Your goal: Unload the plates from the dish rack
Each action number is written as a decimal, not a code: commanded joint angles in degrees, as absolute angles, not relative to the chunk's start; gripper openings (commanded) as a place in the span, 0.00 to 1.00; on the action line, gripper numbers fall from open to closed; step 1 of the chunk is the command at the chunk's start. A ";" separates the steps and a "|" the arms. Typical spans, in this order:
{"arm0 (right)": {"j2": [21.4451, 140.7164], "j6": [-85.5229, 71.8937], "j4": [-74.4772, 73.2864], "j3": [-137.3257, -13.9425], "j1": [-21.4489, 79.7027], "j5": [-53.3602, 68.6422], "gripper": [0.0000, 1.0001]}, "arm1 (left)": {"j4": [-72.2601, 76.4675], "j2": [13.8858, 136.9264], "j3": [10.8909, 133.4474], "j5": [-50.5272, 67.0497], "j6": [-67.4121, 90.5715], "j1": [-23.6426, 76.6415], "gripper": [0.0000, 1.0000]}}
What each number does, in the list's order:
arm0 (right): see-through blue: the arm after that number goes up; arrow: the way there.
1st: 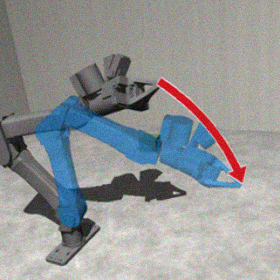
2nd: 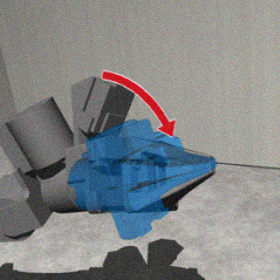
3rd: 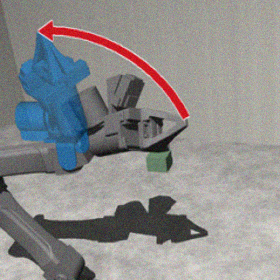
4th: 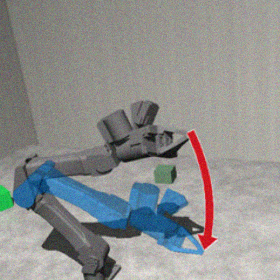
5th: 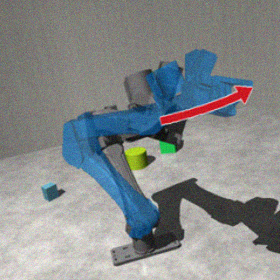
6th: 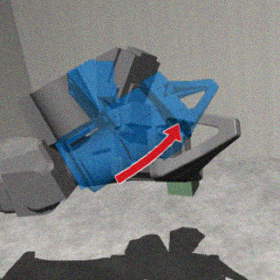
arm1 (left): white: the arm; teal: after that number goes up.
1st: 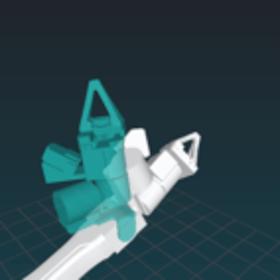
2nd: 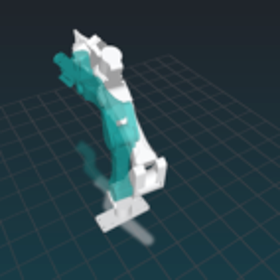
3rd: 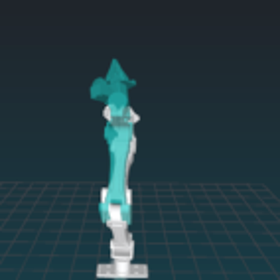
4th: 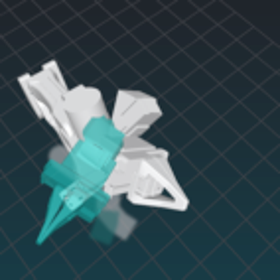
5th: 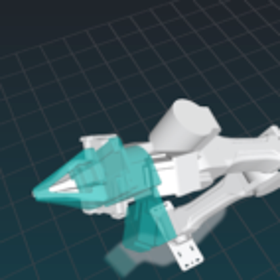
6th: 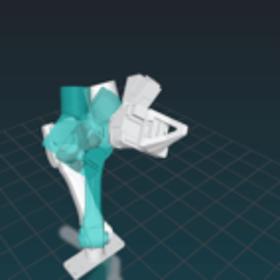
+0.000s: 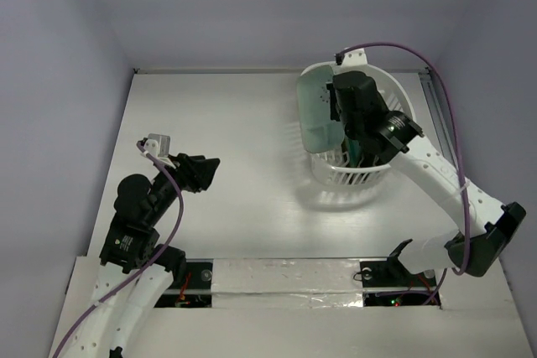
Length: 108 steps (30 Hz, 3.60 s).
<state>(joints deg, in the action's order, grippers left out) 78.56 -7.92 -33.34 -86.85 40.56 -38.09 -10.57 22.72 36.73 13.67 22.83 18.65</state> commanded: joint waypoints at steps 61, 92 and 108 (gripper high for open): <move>132.28 -40.96 0.79 -110.39 47.90 -6.68 0.42 | -11.51 21.27 38.14 6.42 23.20 19.42 0.22; 74.62 -18.28 -34.36 -76.56 36.74 -40.24 0.53 | -10.37 21.71 37.18 7.91 23.55 19.42 0.22; 81.29 -16.97 -35.86 -74.62 30.33 -39.56 0.42 | -10.37 21.80 37.09 8.17 23.56 19.42 0.23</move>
<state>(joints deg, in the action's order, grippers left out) 80.44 -17.96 -35.90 -74.74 31.40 -39.24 -13.10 21.61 36.73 7.33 23.35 19.16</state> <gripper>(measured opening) 0.435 0.226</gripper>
